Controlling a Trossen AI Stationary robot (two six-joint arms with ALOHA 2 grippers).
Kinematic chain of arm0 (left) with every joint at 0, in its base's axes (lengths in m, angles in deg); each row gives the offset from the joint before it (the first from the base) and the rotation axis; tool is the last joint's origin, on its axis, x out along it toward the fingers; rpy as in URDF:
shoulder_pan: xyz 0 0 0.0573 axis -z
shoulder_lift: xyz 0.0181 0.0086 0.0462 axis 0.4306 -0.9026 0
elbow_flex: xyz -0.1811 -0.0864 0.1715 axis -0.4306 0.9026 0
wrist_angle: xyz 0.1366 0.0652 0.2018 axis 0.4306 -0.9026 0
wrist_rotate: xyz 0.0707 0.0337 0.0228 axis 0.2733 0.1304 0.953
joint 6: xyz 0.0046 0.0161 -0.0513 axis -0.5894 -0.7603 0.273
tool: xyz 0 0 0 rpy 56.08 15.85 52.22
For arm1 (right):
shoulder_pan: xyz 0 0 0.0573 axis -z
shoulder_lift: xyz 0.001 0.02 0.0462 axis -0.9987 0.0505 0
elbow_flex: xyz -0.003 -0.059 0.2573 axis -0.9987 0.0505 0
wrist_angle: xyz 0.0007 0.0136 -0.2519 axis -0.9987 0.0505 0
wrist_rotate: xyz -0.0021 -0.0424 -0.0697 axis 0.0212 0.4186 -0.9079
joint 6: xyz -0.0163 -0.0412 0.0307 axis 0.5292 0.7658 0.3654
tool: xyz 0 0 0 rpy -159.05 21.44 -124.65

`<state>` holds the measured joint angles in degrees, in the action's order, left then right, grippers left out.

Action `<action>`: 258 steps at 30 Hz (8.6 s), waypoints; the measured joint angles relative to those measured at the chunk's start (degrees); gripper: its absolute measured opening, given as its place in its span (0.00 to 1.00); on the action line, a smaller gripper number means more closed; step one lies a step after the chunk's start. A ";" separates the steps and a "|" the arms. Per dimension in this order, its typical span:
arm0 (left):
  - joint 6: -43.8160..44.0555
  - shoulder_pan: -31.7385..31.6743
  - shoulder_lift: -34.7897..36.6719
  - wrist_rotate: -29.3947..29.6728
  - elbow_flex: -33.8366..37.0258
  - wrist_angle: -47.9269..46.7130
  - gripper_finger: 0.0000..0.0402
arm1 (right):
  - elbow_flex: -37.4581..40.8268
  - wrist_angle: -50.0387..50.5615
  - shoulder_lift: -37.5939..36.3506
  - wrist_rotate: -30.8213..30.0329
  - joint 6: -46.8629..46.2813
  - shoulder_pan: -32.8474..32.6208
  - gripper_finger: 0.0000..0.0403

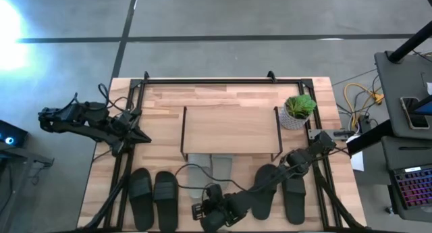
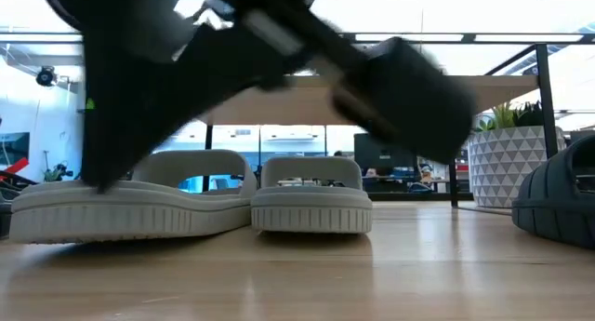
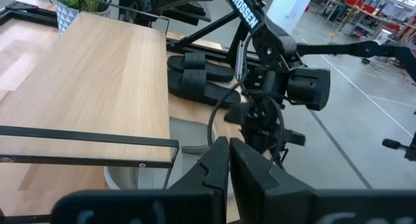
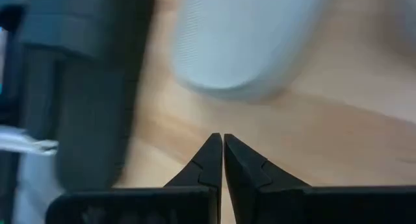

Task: Pick and place slides into the shelf
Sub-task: Move the gray slides under the shelf, then adjust the black slide near the shelf

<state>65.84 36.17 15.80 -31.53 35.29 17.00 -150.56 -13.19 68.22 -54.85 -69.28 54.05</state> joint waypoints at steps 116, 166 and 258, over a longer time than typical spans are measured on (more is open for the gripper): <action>7.90 -0.01 -5.88 -3.86 0.00 1.68 0.00 | -8.00 22.99 -2.06 -5.79 -14.80 -7.48 0.02; 12.13 -0.01 -11.31 -14.43 -0.24 11.15 0.00 | -7.93 8.23 -2.50 -1.10 7.38 -4.00 0.02; 8.57 -0.04 -8.82 -14.53 -0.09 11.96 0.00 | -7.63 -10.41 -5.66 2.05 36.02 0.48 0.02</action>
<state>74.41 36.14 6.98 -46.07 35.20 28.96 -158.19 -23.60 62.55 -52.80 -33.27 54.53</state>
